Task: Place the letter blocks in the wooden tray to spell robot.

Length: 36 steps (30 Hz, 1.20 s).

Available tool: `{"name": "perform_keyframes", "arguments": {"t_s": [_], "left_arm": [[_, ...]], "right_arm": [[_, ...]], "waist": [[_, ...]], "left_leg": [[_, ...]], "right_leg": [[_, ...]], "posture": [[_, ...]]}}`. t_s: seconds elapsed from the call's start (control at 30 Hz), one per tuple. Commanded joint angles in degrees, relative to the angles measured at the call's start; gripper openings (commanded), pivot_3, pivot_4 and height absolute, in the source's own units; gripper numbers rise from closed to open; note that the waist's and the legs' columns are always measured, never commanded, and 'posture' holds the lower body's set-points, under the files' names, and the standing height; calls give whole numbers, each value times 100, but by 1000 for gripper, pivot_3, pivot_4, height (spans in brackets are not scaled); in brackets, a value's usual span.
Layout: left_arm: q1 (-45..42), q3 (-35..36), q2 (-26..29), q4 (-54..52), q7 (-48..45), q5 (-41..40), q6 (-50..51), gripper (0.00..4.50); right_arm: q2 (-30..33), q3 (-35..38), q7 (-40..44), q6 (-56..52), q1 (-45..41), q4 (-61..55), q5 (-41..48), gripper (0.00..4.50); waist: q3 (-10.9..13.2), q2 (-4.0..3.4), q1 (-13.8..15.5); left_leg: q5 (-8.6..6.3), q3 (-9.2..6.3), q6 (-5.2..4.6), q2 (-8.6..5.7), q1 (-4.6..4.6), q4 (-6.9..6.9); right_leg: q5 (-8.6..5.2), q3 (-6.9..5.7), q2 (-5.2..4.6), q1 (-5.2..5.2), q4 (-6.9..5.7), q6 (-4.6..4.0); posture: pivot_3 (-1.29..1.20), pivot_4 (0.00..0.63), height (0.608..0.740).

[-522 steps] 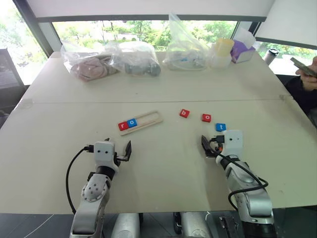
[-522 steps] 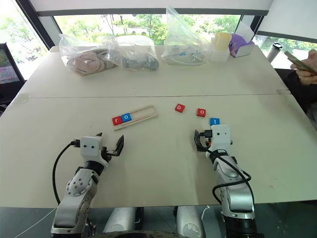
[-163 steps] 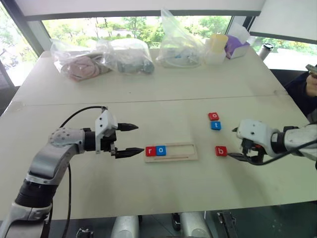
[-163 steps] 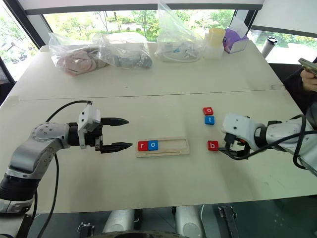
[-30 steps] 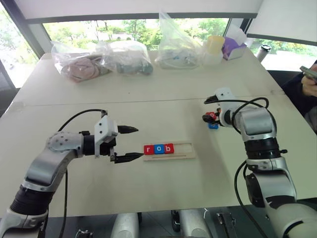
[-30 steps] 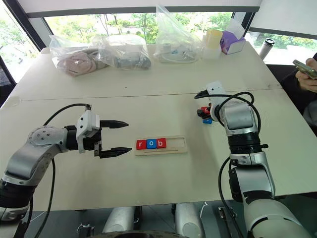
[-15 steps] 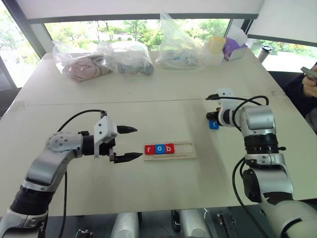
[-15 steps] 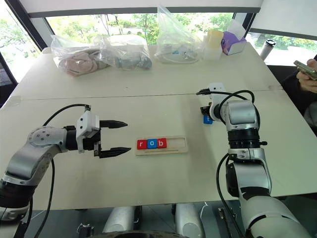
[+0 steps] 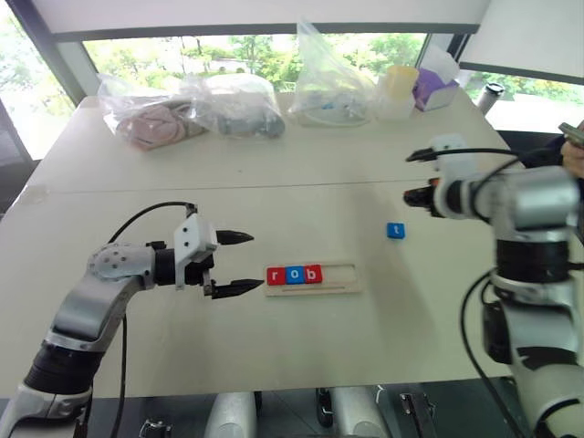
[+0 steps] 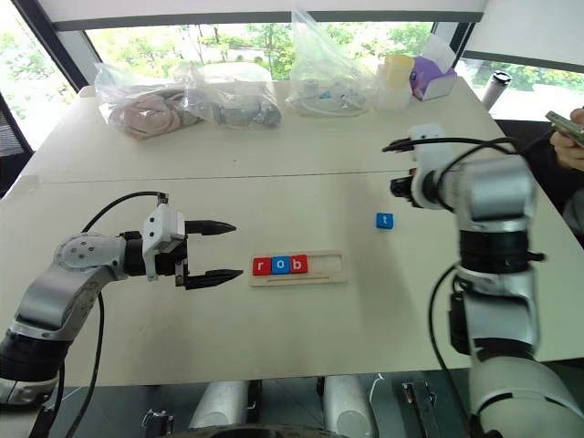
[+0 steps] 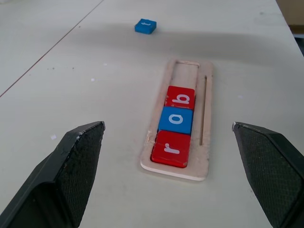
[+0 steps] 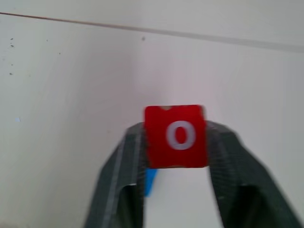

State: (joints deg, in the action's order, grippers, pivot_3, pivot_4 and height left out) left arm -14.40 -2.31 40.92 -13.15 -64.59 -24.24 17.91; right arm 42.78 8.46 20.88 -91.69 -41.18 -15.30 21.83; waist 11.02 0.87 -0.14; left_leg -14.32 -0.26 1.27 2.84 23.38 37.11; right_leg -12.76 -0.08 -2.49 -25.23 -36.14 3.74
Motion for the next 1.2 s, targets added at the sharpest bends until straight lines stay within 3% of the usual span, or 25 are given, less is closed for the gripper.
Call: {"name": "perform_keyframes", "arguments": {"t_s": [0.03, 0.23, 0.43, 0.6, 0.73, 0.77, 0.83, 0.93, 0.97, 1.1, 1.13, 1.2], "left_arm": [[-120, 15, -14, 8, -89, -21, -165, 4500], [-306, 14, 5, 137, -287, -97, -180, 4500], [-524, -34, -46, 307, -398, -50, -232, 4500], [-535, -61, -87, 264, -362, -45, -203, 4500], [-518, -65, -104, 223, -328, -42, -177, 4500], [-515, -64, -109, 205, -309, -43, -164, 4500], [-504, -62, -113, 168, -276, -51, -136, 4500], [-482, -71, -132, 102, -203, -50, -103, 4500], [-476, -75, -137, 91, -182, -44, -101, 4500], [-509, -89, -163, 85, -121, -41, -75, 4500], [-521, -94, -170, 91, -112, -41, -72, 4500], [-540, -102, -184, 97, -94, -39, -70, 4500]], "right_arm": [[270, 492, -850, -81, 815, -754, 1757, 1134], [228, 1012, -3191, -81, 1642, -823, 4276, 1134], [-279, 1141, -5236, -81, 2096, -552, 5942, 1134], [180, 398, -6947, 1097, 2375, -280, 7759, 1134], [822, -351, -7755, 2068, 2416, -295, 8868, 1134], [946, -516, -7845, 2240, 2403, -322, 9011, 1634], [1133, -755, -7848, 2473, 2385, -386, 9112, 2615], [1515, -969, -7654, 2582, 2246, -423, 9117, 4162], [1702, -1054, -7473, 2492, 2110, -420, 9113, 4475], [2327, -1328, -5462, 1511, 1233, -783, 7865, 4475], [2597, -1510, -4620, 1418, 1028, -1072, 7136, 4475], [3457, -2022, -2473, 2255, 1045, -1605, 5227, 4475]], "waist": [[-1, 2, -26], [2, -2, -107], [-1, 2, -68], [0, 1, -73], [0, 1, -84], [0, 1, -86], [0, 1, -87], [0, 1, -84], [0, 1, -84], [2, -1, -91], [2, -5, -83], [1, -6, -47]], "left_leg": [[0, 3, 0, 0, 0, 1], [0, 13, -1, -1, -14, 14], [1, -3, -2, 2, -10, 17], [1, 10, -2, -1, -5, 16], [1, 10, -2, -1, -6, 14], [1, 8, -2, 0, -8, 15], [1, 2, -2, 3, -6, 15], [1, 3, -2, 4, -7, 15], [1, 6, -2, 4, -7, 15], [1, 12, -2, 4, -6, 17], [1, 12, -2, 6, -5, 19], [1, 8, -2, 11, -4, 11]], "right_leg": [[-1, 1, -1, 2, 2, -1], [13, 20, 6, 1, -7, -13], [19, 22, 19, 3, -6, -22], [15, 40, 18, 0, -1, -14], [14, 48, 22, 0, 0, -14], [13, 59, 33, 0, 0, -14], [8, 138, 91, 0, 2, -7], [6, 151, 97, 0, 2, -4], [6, 155, 97, -1, 2, -4], [6, 163, 98, -6, 2, -4], [5, 163, 100, -8, 1, -3], [2, 159, 103, -15, 2, -2]], "posture": [[0, 150, 740], [0, 150, 740], [0, 150, 740], [0, 150, 740], [0, 150, 740], [0, 150, 740], [0, 150, 740], [0, 150, 740], [0, 150, 740], [0, 150, 740], [0, 150, 740], [0, 150, 740]]}}
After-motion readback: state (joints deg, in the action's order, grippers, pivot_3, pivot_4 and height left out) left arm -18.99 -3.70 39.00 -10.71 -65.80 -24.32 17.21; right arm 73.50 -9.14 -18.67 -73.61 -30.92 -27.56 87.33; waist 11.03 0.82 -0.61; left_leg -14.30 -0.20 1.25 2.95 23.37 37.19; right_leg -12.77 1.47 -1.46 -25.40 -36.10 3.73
